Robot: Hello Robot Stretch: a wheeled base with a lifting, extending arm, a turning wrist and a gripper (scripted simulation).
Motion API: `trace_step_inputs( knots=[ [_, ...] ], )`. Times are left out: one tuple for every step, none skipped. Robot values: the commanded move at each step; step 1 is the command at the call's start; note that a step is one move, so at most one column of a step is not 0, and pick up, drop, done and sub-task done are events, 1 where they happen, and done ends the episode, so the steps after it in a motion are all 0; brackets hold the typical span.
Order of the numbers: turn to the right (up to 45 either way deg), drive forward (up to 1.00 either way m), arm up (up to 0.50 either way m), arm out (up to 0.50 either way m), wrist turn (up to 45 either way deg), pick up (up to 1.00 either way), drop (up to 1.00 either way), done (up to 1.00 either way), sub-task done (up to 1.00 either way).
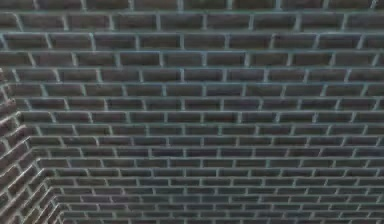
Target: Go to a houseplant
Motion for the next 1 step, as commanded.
trace_step_inputs(
  knots=[
    [45.0, 0.00, 0.00, 0.00, 0.0, 0.00, 0.00, 0.00, 0.00]
  ],
)
